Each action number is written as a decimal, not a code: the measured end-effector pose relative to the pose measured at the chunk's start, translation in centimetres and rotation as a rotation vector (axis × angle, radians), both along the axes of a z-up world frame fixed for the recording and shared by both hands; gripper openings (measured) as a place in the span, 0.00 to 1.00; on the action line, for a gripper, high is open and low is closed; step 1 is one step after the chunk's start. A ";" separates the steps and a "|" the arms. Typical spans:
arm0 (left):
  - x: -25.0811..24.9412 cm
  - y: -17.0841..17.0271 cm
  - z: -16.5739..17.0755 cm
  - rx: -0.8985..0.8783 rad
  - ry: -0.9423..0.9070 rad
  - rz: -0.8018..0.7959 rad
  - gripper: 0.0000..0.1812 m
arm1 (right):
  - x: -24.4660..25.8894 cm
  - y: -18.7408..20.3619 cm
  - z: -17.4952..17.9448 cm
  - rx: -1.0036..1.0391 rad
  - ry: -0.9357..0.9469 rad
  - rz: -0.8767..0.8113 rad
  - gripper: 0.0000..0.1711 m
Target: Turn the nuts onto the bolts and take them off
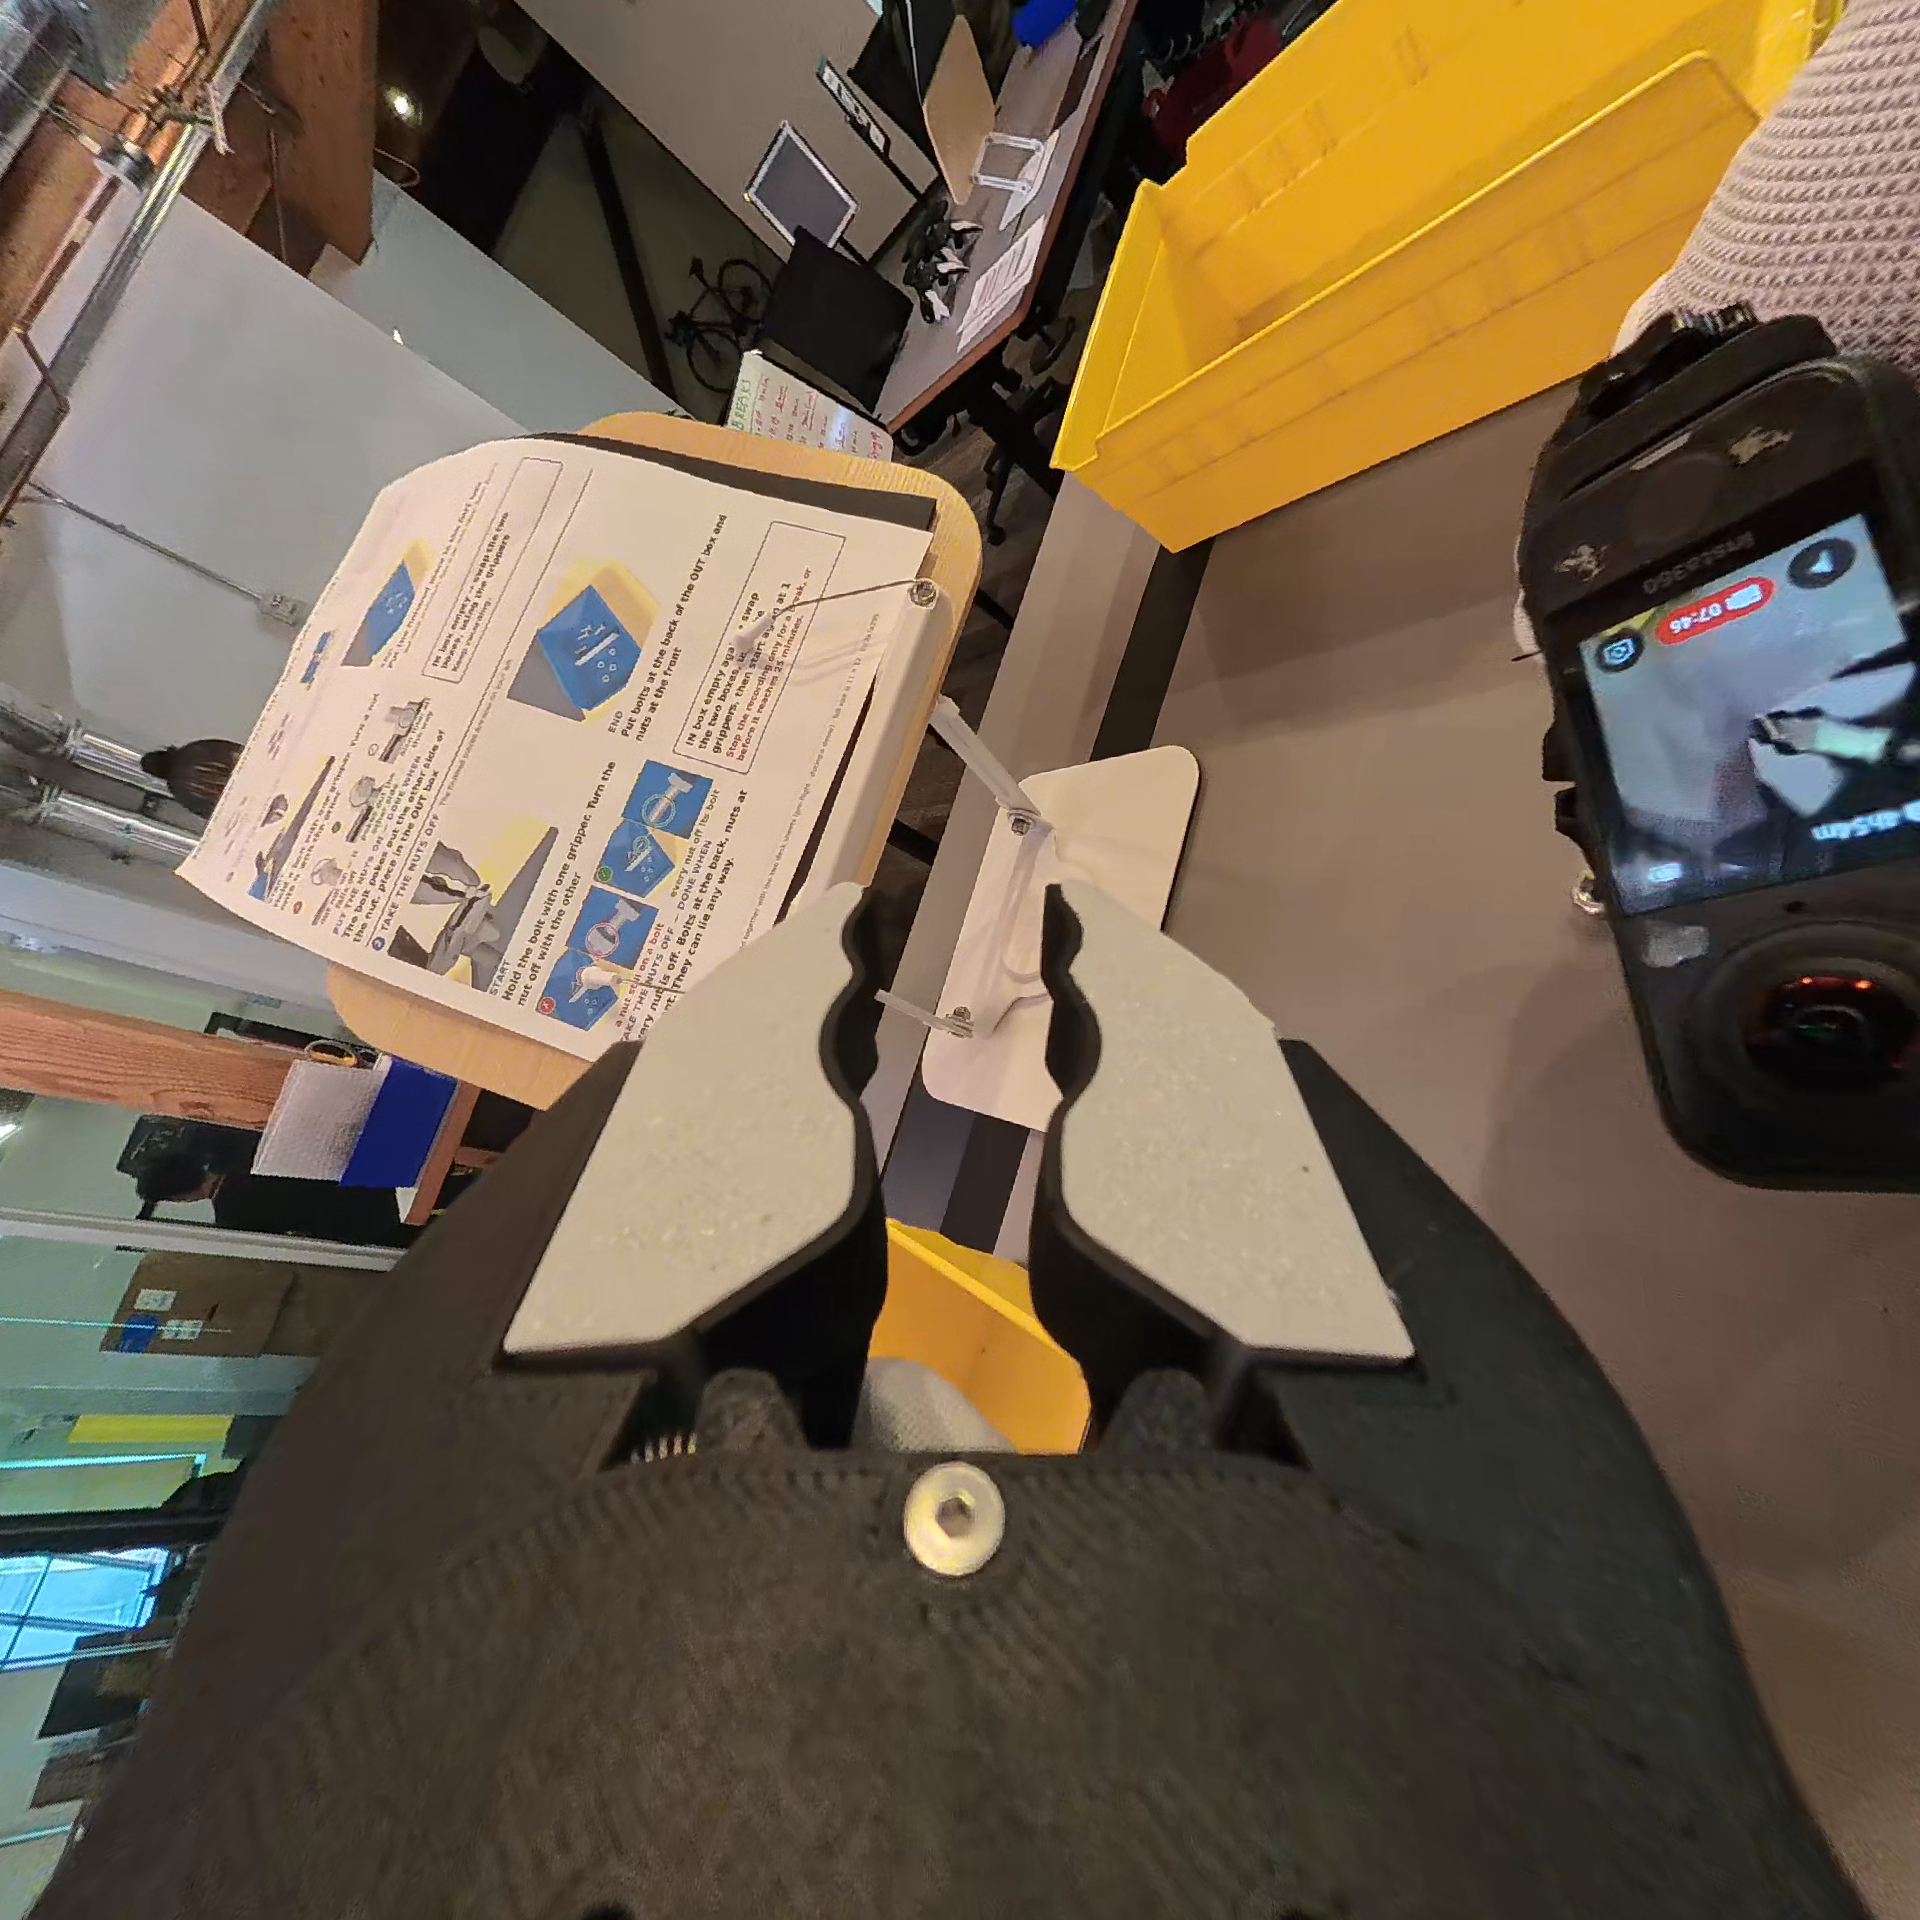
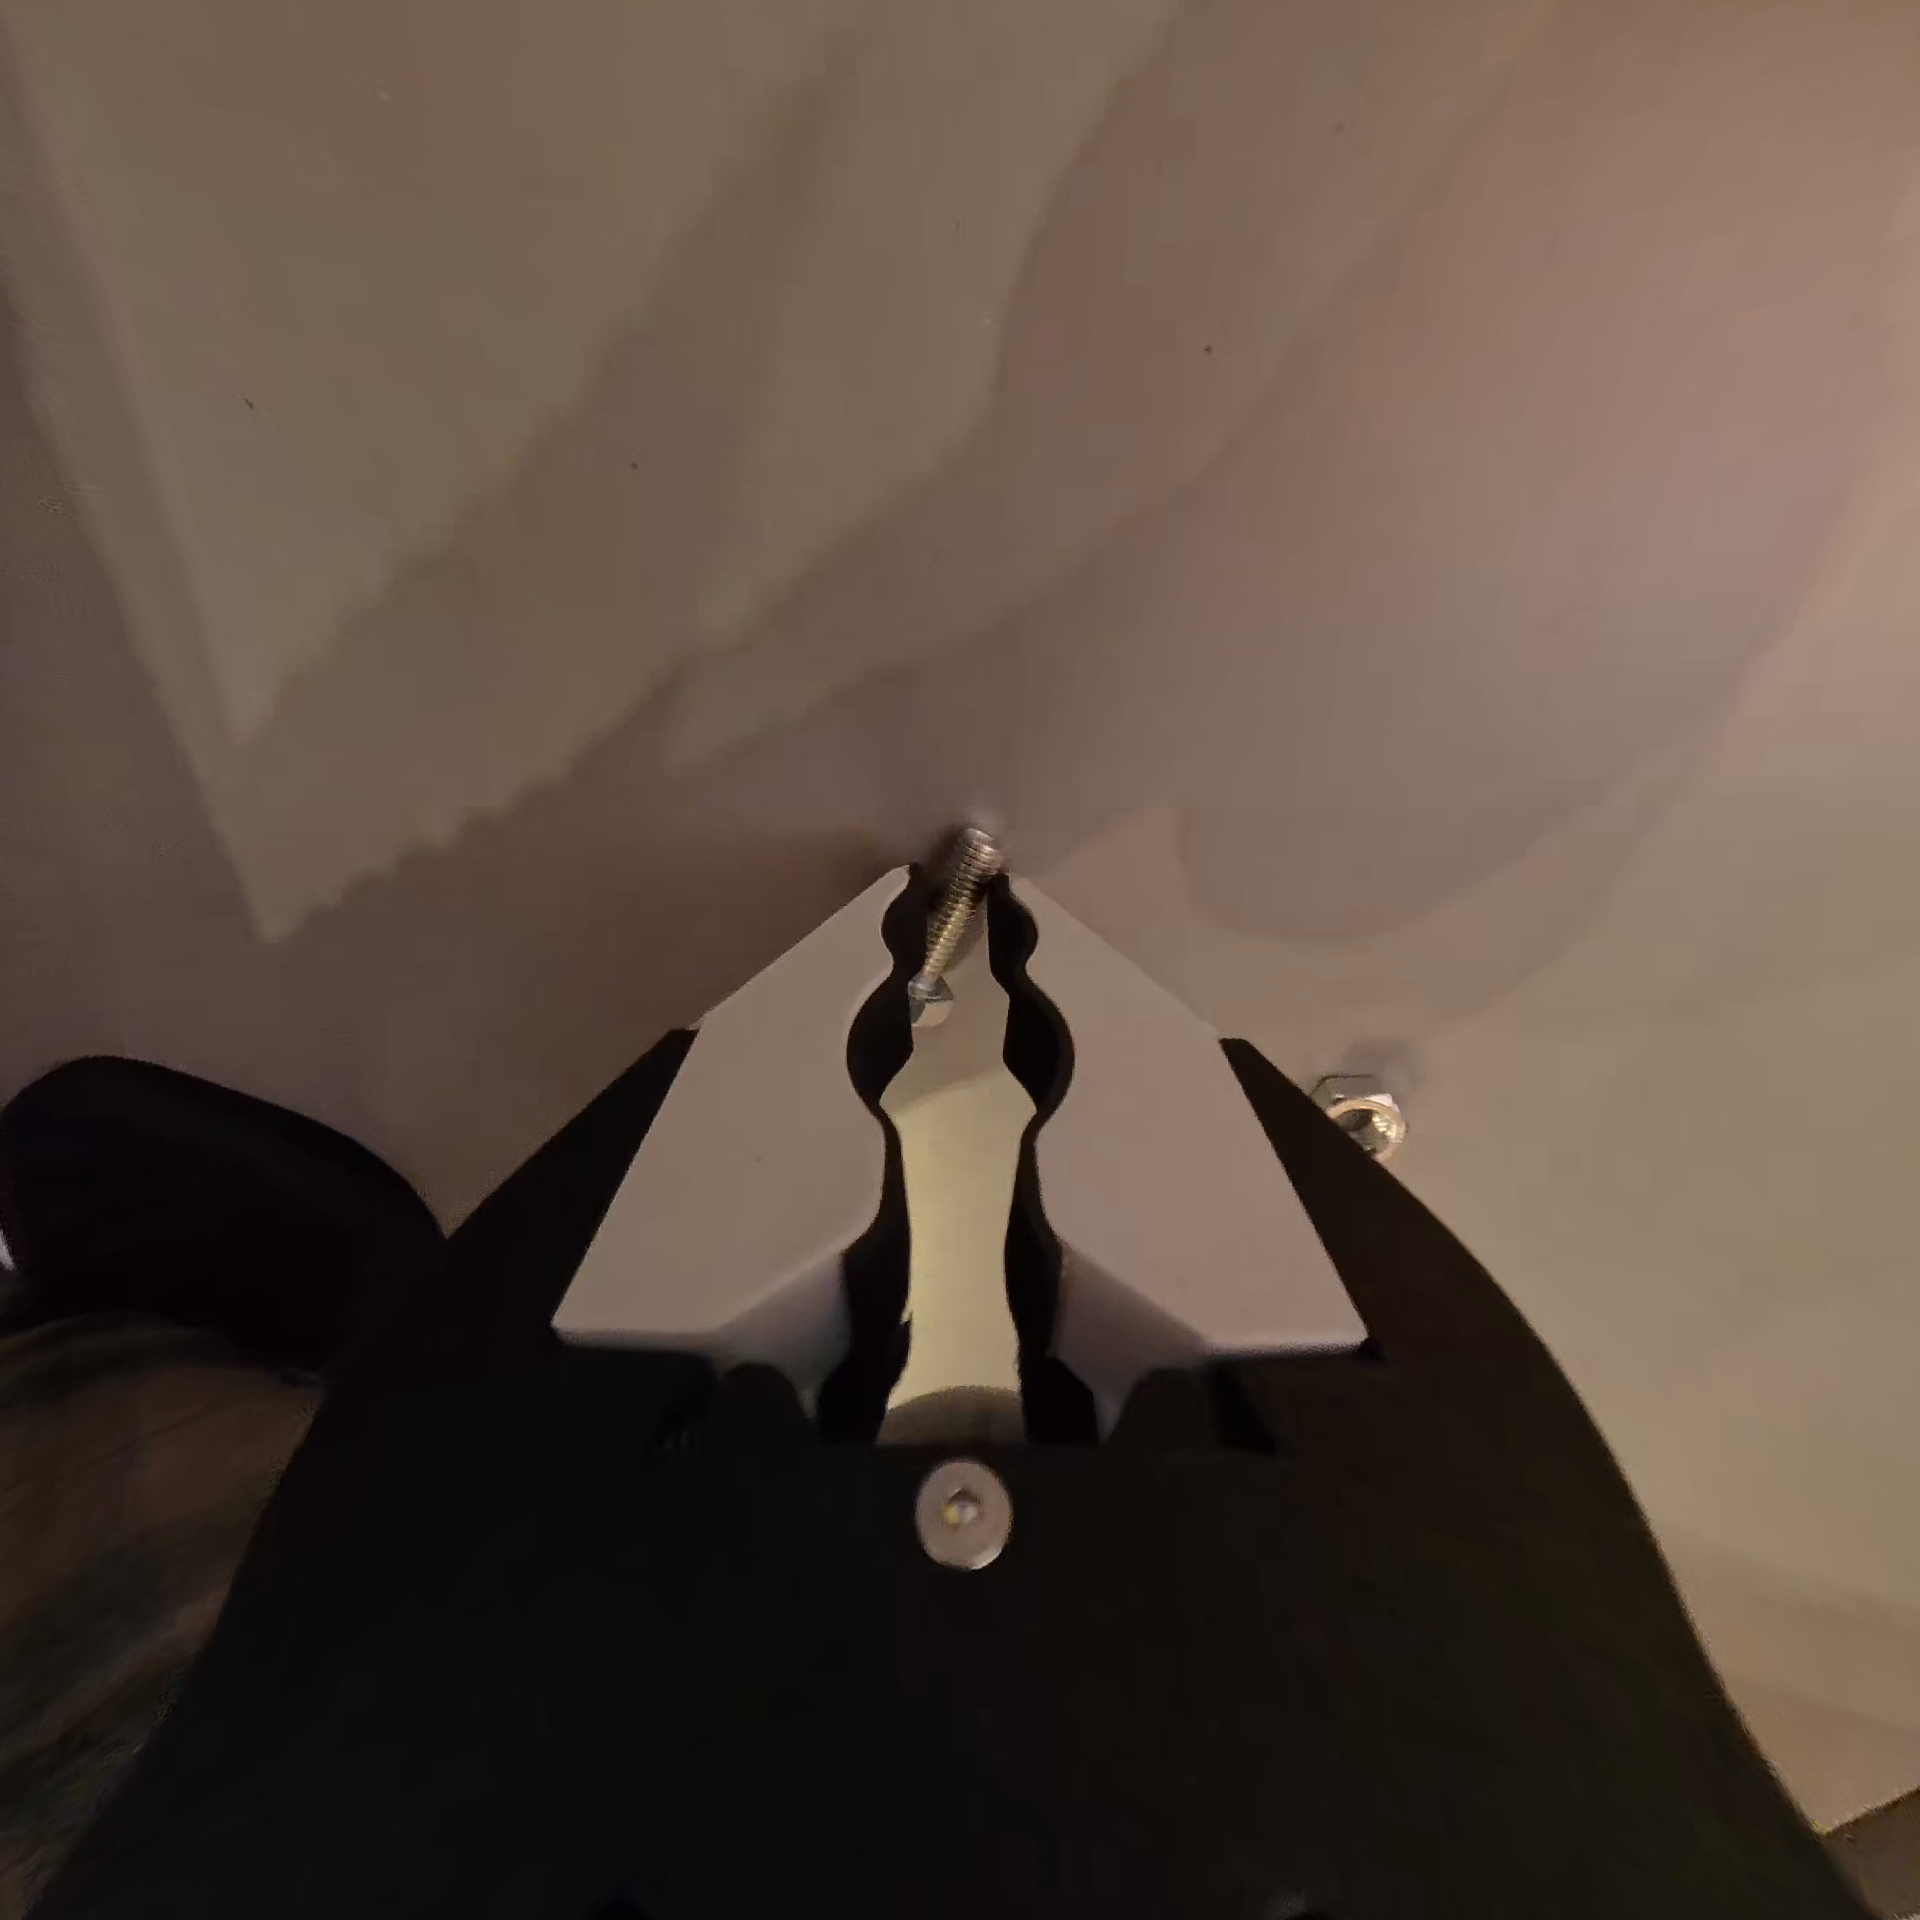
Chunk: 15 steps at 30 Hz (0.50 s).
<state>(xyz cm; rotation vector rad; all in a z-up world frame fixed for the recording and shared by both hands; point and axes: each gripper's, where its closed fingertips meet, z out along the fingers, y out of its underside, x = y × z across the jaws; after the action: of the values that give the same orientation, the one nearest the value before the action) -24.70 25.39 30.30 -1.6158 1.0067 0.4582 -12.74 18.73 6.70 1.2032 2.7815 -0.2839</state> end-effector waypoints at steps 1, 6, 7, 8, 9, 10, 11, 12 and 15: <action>0.0 0.0 0.0 -0.002 0.001 0.000 0.16 | -0.2 0.2 0.0 0.005 0.019 0.008 0.05; 0.0 0.5 -0.2 -0.011 -0.061 -0.006 0.16 | -2.0 0.9 1.9 -0.122 0.180 -0.020 0.05; 0.1 0.8 0.0 -0.010 -0.102 -0.008 0.16 | -2.4 1.4 2.5 -0.138 0.233 -0.029 0.05; 0.5 1.0 0.2 -0.022 -0.164 -0.016 0.16 | -2.9 1.8 3.4 -0.173 0.287 -0.047 0.05; 1.1 1.2 0.4 -0.031 -0.229 -0.038 0.15 | -3.4 2.4 4.4 -0.206 0.351 -0.069 0.05; 1.7 1.5 0.5 -0.034 -0.279 -0.056 0.15 | -3.9 3.0 5.5 -0.241 0.426 -0.086 0.05; 2.0 2.0 0.4 -0.045 -0.324 -0.062 0.16 | -4.1 3.4 6.8 -0.293 0.491 -0.104 0.05; 2.3 2.5 0.2 -0.053 -0.370 -0.067 0.16 | -4.4 4.2 8.2 -0.328 0.569 -0.128 0.05; 3.2 3.9 -0.7 -0.087 -0.514 -0.107 0.18 | -4.8 6.5 13.0 -0.444 0.817 -0.195 0.05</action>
<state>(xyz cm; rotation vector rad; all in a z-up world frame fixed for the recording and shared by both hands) -21.46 29.25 29.63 -1.6318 0.7206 -0.0791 -17.58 25.20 19.68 1.4553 2.8904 -1.6355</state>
